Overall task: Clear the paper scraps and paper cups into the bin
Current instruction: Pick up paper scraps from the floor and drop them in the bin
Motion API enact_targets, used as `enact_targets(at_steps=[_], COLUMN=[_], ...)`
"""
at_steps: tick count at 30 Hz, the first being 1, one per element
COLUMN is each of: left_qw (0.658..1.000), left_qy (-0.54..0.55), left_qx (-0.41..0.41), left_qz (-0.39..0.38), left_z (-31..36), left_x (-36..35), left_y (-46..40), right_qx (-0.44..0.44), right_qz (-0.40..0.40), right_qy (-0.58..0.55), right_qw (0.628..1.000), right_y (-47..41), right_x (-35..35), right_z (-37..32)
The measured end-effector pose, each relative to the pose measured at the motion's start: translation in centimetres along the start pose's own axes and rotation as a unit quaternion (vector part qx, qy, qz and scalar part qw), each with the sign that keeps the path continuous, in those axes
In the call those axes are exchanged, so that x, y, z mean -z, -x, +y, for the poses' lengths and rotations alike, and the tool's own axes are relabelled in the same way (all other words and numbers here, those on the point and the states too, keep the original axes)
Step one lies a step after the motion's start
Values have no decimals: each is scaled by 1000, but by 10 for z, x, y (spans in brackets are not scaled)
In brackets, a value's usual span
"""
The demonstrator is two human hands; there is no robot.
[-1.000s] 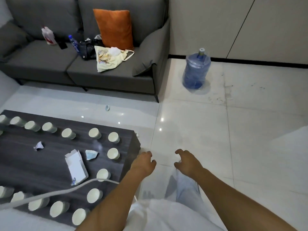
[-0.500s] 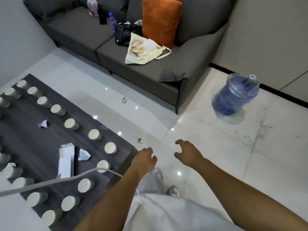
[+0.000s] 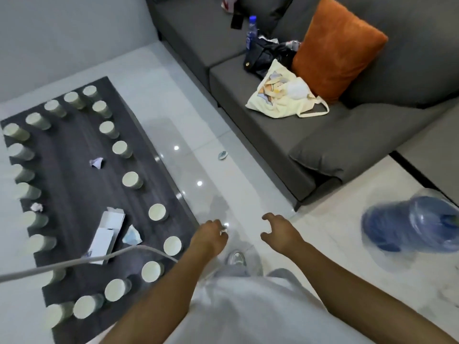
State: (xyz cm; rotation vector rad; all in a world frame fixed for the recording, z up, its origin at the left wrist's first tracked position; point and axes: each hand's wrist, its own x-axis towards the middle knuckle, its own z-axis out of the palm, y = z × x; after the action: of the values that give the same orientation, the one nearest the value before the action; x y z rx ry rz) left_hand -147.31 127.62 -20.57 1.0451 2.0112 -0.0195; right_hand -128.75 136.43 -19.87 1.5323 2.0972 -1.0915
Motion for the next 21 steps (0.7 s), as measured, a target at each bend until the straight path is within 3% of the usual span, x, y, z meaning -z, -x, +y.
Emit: enact_targets(at_steps=[7,13,21], left_qw=[992,966,933], left_qy=[88,179,207], left_qx=[88,184,289], left_qz=[16,38,60], left_z=[3,13,23], left_x=[17,8,-35], left_y=[-39,-80,-158], right_qx=[66,147,208], right_qz=[-95,-174,-247], right_qy=[82,160,216], right_qw=[990,961,922], right_y=[-76,-146,-251], right_x=[30,51,44], right_z=[-33,-50,-50])
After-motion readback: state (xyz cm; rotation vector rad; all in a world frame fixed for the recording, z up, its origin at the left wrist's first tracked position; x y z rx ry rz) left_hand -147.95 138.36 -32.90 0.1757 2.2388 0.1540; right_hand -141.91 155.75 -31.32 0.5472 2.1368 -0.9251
